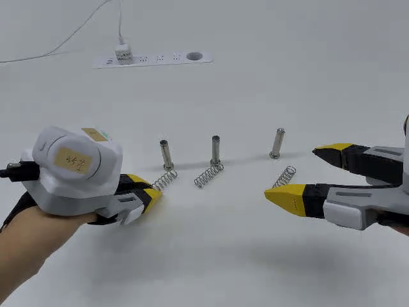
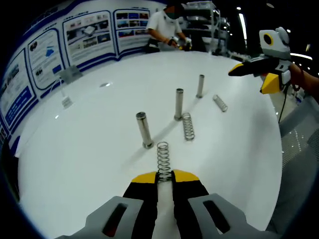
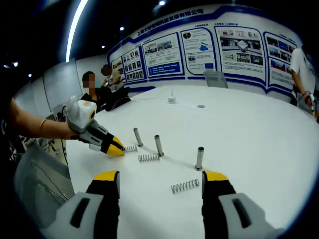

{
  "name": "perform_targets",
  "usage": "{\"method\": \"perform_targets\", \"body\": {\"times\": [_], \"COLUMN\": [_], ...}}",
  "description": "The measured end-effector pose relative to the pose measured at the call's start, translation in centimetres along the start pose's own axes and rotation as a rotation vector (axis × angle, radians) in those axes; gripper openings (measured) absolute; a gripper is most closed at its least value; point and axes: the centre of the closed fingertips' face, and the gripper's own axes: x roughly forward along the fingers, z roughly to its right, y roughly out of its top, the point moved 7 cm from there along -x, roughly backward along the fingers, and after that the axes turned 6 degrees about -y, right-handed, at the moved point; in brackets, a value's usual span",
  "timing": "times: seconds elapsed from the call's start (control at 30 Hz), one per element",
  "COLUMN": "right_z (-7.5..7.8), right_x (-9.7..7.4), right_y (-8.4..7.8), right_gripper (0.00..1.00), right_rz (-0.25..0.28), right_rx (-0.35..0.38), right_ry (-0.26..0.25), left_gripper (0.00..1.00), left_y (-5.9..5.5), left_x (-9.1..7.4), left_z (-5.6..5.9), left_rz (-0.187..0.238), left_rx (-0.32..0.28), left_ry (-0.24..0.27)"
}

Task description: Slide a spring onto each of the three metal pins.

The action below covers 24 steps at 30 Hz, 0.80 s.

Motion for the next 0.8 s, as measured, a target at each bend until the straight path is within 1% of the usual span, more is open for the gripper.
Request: {"method": "perform_targets", "body": {"times": [0.13,0.17,0.3,0.33,0.4,0.43,0.47,0.5,0.6,0.73,0.8], "right_z": [-0.1,-0.1,-0.4,-0.6,-0.7,-0.9,-1.0,-1.2,-1.6,-2.5,-3.1], "right_x": [-0.1,-0.1,-0.2,-0.2,-0.2,-0.1,-0.1,0.0,0.3,0.6,0.7], "right_y": [0.3,0.4,0.8,0.9,1.2,1.4,1.5,1.7,2.2,3.1,3.6], "right_gripper": [0.67,0.67,0.66,0.66,0.65,0.65,0.64,0.63,0.62,0.59,0.57], "right_rz": [0.006,0.009,0.021,0.025,0.037,0.046,0.051,0.056,0.065,0.085,0.100], "right_rx": [0.006,0.004,0.010,0.017,0.029,0.039,0.046,0.059,0.077,0.079,0.094], "right_ry": [0.006,0.008,0.020,0.024,0.031,0.037,0.042,0.053,0.079,0.119,0.151], "left_gripper": [0.10,0.10,0.10,0.10,0.10,0.10,0.10,0.10,0.10,0.10,0.10], "left_y": [-0.2,-0.1,0.2,0.4,0.6,0.8,0.9,1.1,1.6,2.4,2.8], "left_x": [-0.7,-1.0,-1.9,-2.1,-2.5,-2.7,-2.9,-3.1,-3.5,-3.9,-4.2], "left_z": [0.3,0.5,1.0,1.2,1.4,1.6,1.8,2.1,2.8,3.8,4.3], "left_rz": [0.018,0.038,0.100,0.122,0.149,0.176,0.190,0.212,0.247,0.296,0.319], "left_rx": [-0.027,-0.046,-0.090,-0.109,-0.128,-0.145,-0.153,-0.167,-0.169,-0.181,-0.185], "left_ry": [-0.002,-0.007,-0.018,-0.023,-0.028,-0.029,-0.034,-0.042,-0.062,-0.090,-0.100]}}
